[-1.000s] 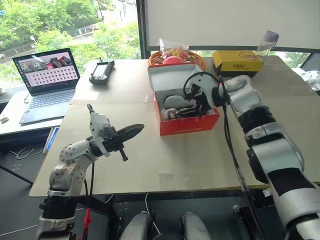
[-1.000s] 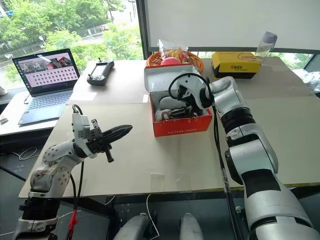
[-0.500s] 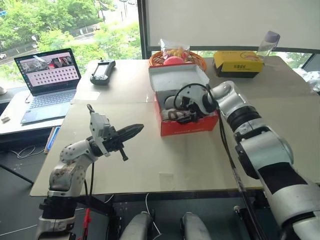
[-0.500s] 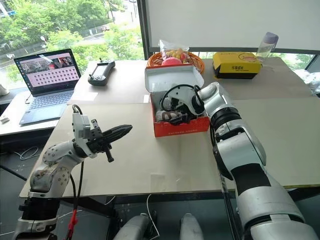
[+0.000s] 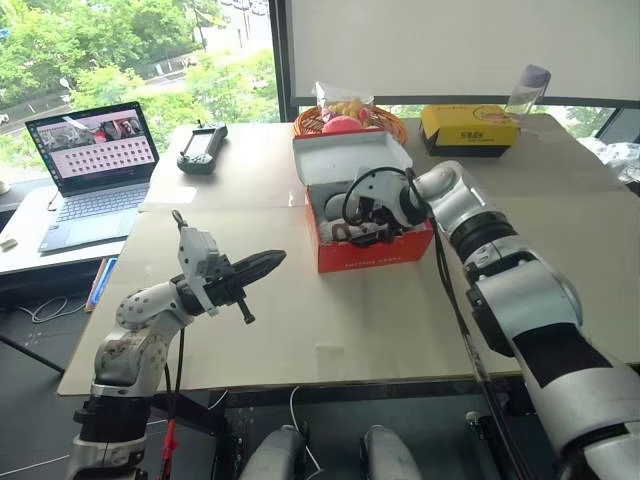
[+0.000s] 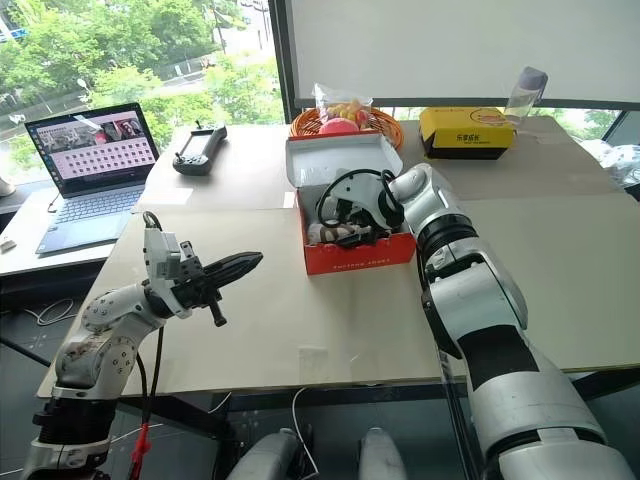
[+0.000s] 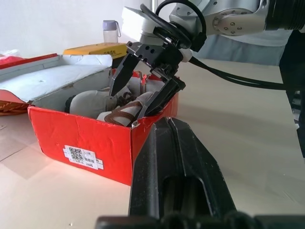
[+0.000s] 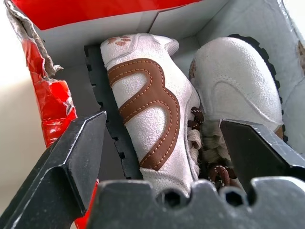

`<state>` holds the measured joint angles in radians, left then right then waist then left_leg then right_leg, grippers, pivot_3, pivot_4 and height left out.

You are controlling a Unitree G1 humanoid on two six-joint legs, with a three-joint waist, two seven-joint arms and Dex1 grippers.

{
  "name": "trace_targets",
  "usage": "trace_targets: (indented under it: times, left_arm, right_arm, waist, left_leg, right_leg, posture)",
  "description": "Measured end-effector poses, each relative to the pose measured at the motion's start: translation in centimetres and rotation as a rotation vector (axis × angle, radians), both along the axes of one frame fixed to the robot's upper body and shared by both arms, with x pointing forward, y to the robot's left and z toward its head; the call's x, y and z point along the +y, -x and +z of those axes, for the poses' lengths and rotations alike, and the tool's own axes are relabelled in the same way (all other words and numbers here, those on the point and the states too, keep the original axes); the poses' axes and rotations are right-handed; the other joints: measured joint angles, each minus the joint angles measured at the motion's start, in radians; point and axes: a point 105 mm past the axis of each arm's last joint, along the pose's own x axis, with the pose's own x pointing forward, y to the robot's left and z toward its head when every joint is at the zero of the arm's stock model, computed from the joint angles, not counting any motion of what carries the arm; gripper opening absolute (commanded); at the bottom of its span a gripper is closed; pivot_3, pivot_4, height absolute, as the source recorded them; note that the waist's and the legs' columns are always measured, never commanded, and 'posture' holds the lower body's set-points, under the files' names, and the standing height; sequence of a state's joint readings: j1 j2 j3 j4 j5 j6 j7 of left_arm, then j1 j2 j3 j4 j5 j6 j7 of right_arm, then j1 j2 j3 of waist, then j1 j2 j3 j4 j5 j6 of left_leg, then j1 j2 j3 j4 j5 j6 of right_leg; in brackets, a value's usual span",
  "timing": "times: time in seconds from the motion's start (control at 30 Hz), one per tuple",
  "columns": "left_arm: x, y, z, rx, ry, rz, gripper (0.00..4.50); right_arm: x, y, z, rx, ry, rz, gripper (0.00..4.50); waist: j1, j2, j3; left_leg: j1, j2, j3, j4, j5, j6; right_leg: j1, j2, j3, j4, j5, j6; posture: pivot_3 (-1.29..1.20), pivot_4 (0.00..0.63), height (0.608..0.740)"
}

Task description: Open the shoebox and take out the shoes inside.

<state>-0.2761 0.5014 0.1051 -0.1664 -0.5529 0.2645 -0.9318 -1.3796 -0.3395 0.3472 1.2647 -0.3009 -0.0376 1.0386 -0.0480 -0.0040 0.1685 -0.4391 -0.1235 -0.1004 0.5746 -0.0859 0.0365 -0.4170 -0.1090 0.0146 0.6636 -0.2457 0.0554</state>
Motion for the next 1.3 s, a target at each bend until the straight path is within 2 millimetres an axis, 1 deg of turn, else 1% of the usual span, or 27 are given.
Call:
trace_targets:
  times: [0.07,0.13,0.17,0.23,0.3,0.37,0.4,0.43,0.47,0.5,0.53,0.77,1.0,1.13,1.17,1.23,1.3]
  left_arm:
    - [0.0,0.0,0.0,-0.001,0.0,0.002,0.0]
    - [0.0,-0.1,0.0,-0.001,0.001,0.006,0.0]
    - [0.0,-0.1,0.0,-0.001,0.001,0.008,0.0]
    - [0.0,-0.1,0.1,-0.003,0.001,0.011,0.0]
    - [0.0,-0.1,0.1,-0.004,0.002,0.015,0.0]
    - [0.1,-0.1,0.1,-0.004,0.003,0.017,0.0]
    - [0.1,-0.1,0.1,-0.004,0.003,0.017,0.0]
    - [0.1,-0.1,0.1,-0.004,0.003,0.018,0.0]
    - [0.1,-0.1,0.1,-0.004,0.002,0.019,0.0]
    - [0.1,-0.2,0.1,-0.004,0.002,0.02,0.0]
    - [0.1,-0.2,0.1,-0.004,0.002,0.021,0.0]
    - [0.0,-0.3,0.3,-0.012,-0.001,0.023,0.0]
    - [0.0,-0.5,0.3,-0.013,-0.013,0.026,0.0]
    - [0.2,-0.7,0.0,-0.001,-0.015,0.029,0.0]
    - [0.2,-0.7,0.0,0.0,-0.015,0.027,0.0]
    - [0.2,-0.7,0.0,-0.001,-0.016,0.025,0.0]
    - [0.2,-0.7,-0.1,0.002,-0.017,0.023,0.0]
  right_arm:
    - [-0.1,0.0,-0.3,0.001,-0.002,-0.007,4.44]
    - [-0.2,0.0,-0.7,0.005,-0.002,-0.013,3.92]
    - [-0.1,0.0,-0.9,0.01,0.001,-0.012,3.76]
    - [-0.1,0.1,-1.2,0.016,0.009,-0.01,3.06]
    - [0.0,0.1,-1.5,0.021,0.015,-0.008,2.35]
    - [0.1,0.2,-1.8,0.026,0.023,-0.004,1.75]
    - [0.1,0.2,-1.8,0.027,0.024,-0.004,1.34]
    - [0.1,0.2,-1.9,0.027,0.025,-0.004,1.1]
    - [0.1,0.2,-1.9,0.028,0.025,-0.003,0.71]
    - [0.1,0.2,-1.9,0.027,0.024,-0.003,0.49]
    - [0.2,0.2,-1.9,0.026,0.024,-0.004,0.07]
    - [0.1,0.3,-1.9,0.031,0.016,-0.004,0.07]
    - [-0.3,0.1,-0.9,0.027,-0.021,-0.014,0.07]
    - [-1.1,0.1,0.0,0.037,-0.046,-0.033,1.13]
    - [-1.7,0.1,0.4,0.039,-0.048,-0.043,1.56]
    - [-2.5,0.0,0.8,0.033,-0.04,-0.054,2.22]
    - [-2.8,-0.1,1.1,0.008,-0.007,-0.053,2.89]
  waist:
    - [0.0,-0.001,-0.002]
    - [0.0,-0.001,-0.002]
    - [0.0,-0.002,-0.002]
    - [0.001,-0.002,-0.003]
    - [0.001,-0.002,-0.004]
    - [0.001,-0.002,-0.007]
    - [0.002,-0.003,-0.008]
    - [0.002,-0.003,-0.008]
    - [0.003,-0.003,-0.008]
    - [0.003,-0.003,-0.009]
    - [0.003,-0.003,-0.009]
    - [0.003,-0.003,-0.009]
    - [0.006,-0.003,-0.009]
    - [0.009,-0.003,-0.007]
    - [0.009,-0.003,-0.007]
    - [0.007,-0.003,-0.007]
    - [0.005,-0.003,-0.007]
  left_leg:
    - [0.002,0.0,0.0,0.0,0.0,0.0]
    - [0.007,0.0,0.0,0.0,0.0,0.0]
    - [0.011,0.0,0.0,-0.001,0.0,0.0]
    - [0.014,0.0,0.0,-0.002,0.0,0.0]
    - [0.014,0.0,-0.001,-0.003,0.0,0.0]
    - [0.015,0.0,-0.001,-0.003,0.0,0.0]
    - [0.015,0.0,-0.001,-0.003,0.0,0.0]
    - [0.015,0.0,-0.002,-0.003,0.0,0.0]
    - [0.015,0.0,-0.002,-0.003,0.0,0.0]
    - [0.015,0.0,-0.002,-0.003,-0.001,0.0]
    - [0.015,0.0,-0.002,-0.003,-0.001,0.0]
    - [0.014,0.0,-0.002,-0.004,-0.001,0.0]
    - [0.009,-0.001,-0.002,-0.004,-0.001,0.0]
    - [0.006,-0.001,-0.003,-0.004,-0.001,0.0]
    - [0.002,-0.001,-0.003,-0.004,-0.001,0.0]
    - [-0.002,-0.002,-0.003,-0.004,0.0,-0.001]
    - [-0.004,-0.001,-0.003,-0.004,0.0,-0.001]
  right_leg:
    - [0.002,0.0,0.0,0.0,0.0,0.0]
    - [0.008,0.0,0.0,0.0,-0.001,0.0]
    - [0.012,0.0,0.0,-0.001,-0.005,0.001]
    - [0.015,-0.002,0.001,0.0,-0.011,0.0]
    - [0.015,-0.003,0.001,0.001,-0.012,0.001]
    - [0.015,-0.003,0.001,0.001,-0.012,0.001]
    - [0.015,-0.003,0.001,0.001,-0.012,0.001]
    - [0.015,-0.003,0.001,0.001,-0.012,0.001]
    - [0.015,-0.003,0.001,0.001,-0.012,0.001]
    - [0.015,-0.003,0.001,0.001,-0.012,0.001]
    - [0.015,-0.003,0.001,0.001,-0.012,0.001]
    - [0.014,-0.004,0.001,0.0,-0.014,-0.001]
    - [0.011,-0.004,0.0,0.0,-0.014,0.0]
    - [0.007,-0.004,-0.001,-0.001,-0.012,0.003]
    - [0.004,-0.004,-0.002,-0.001,-0.009,0.002]
    - [-0.003,-0.004,-0.001,0.0,-0.005,0.0]
    - [-0.004,-0.003,-0.001,0.0,-0.005,0.0]
  posture:
    - [0.0,0.15,0.732]
    - [0.0,0.15,0.732]
    - [0.0,0.15,0.732]
    - [0.0,0.15,0.732]
    - [0.0,0.15,0.732]
    - [0.0,0.15,0.732]
    - [0.0,0.15,0.732]
    - [0.0,0.15,0.732]
    - [0.0,0.15,0.732]
    - [0.0,0.15,0.732]
    - [0.0,0.15,0.732]
    - [0.0,0.15,0.732]
    - [0.0,0.15,0.732]
    - [0.0,0.15,0.732]
    - [0.0,0.15,0.732]
    - [0.0,0.15,0.732]
    - [0.0,0.15,0.732]
